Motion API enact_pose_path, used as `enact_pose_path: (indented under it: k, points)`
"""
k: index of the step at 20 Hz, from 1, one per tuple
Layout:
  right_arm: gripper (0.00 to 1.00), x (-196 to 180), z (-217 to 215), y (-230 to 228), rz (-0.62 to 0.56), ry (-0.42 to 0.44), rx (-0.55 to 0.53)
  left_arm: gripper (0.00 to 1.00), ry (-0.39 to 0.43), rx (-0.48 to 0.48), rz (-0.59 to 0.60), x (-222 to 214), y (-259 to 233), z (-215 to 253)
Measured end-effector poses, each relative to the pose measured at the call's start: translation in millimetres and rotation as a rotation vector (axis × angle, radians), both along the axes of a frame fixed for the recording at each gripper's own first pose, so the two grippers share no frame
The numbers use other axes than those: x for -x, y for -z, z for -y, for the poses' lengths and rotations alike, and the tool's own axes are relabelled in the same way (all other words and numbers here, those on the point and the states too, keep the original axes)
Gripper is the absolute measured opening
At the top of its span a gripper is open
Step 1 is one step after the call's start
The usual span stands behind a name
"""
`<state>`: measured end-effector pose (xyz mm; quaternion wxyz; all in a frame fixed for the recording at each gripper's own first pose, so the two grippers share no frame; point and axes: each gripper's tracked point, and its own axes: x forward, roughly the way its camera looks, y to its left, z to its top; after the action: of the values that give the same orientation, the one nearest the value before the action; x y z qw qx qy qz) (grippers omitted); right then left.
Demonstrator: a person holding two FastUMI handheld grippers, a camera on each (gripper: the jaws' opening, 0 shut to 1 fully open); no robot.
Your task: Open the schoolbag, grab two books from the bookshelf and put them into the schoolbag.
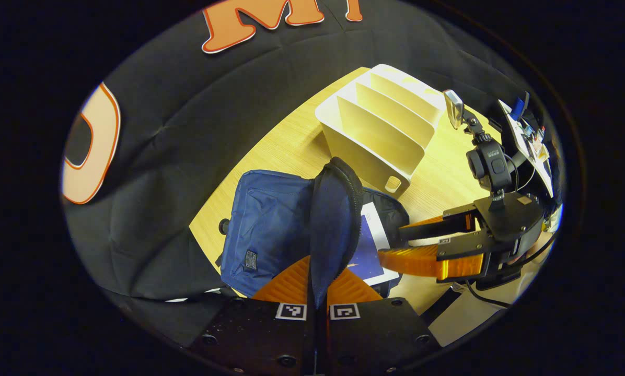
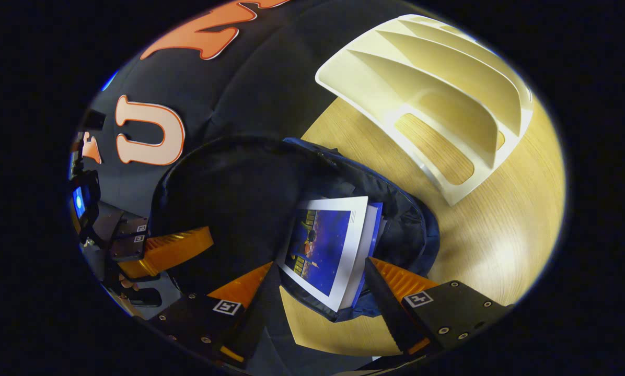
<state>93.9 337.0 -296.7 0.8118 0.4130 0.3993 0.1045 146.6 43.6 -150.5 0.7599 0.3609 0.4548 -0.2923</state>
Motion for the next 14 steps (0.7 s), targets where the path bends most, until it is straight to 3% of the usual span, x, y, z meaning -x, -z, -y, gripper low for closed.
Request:
enact_pose_path:
  k: [8, 12, 13, 14]
  points:
    - [0.97, 2.2, 25.3, -8.4, 0.001, -0.042, 0.007, 0.03, -0.068, 0.040, -0.043, 23.8, 9.0, 2.6]
    - [0.97, 24.8, 39.6, -15.9, 0.009, -0.089, 0.037, 0.83, -0.081, 0.002, -0.031, 34.9, 14.0, 11.2]
    - [0.97, 27.4, 45.7, -15.6, 0.010, -0.096, 0.041, 0.99, -0.090, -0.009, -0.023, 38.1, 14.6, 10.2]
    - [0.97, 29.5, 50.5, -15.7, 0.009, -0.105, 0.047, 0.99, -0.108, -0.016, -0.019, 40.3, 18.3, 8.1]
